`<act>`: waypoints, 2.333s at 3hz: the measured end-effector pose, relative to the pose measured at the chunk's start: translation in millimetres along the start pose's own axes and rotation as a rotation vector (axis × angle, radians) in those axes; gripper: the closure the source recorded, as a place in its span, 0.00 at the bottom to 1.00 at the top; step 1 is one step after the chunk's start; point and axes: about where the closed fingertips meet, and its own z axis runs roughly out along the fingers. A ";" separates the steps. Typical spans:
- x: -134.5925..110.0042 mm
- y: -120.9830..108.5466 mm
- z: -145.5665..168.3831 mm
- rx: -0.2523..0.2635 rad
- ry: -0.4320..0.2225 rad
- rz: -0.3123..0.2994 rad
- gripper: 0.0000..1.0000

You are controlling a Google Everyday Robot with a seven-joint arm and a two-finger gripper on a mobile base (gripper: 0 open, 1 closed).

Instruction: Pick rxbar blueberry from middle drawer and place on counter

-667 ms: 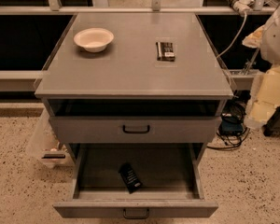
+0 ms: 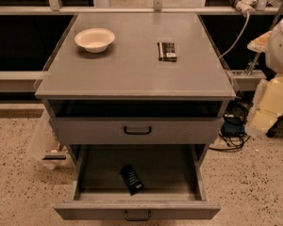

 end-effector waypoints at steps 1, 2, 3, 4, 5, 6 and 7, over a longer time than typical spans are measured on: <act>-4.3 32.7 18.0 0.017 -0.092 0.001 0.00; -11.5 78.0 85.4 -0.065 -0.246 0.078 0.00; -29.8 126.5 180.7 -0.207 -0.404 0.173 0.00; -27.9 154.9 237.7 -0.287 -0.430 0.227 0.00; -25.4 158.6 238.4 -0.240 -0.432 0.289 0.00; -40.6 174.7 282.3 -0.243 -0.485 0.349 0.00; -60.4 190.4 353.2 -0.292 -0.542 0.424 0.00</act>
Offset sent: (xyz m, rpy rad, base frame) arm -0.0196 0.1228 -0.3214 0.8033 -0.0133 -0.1771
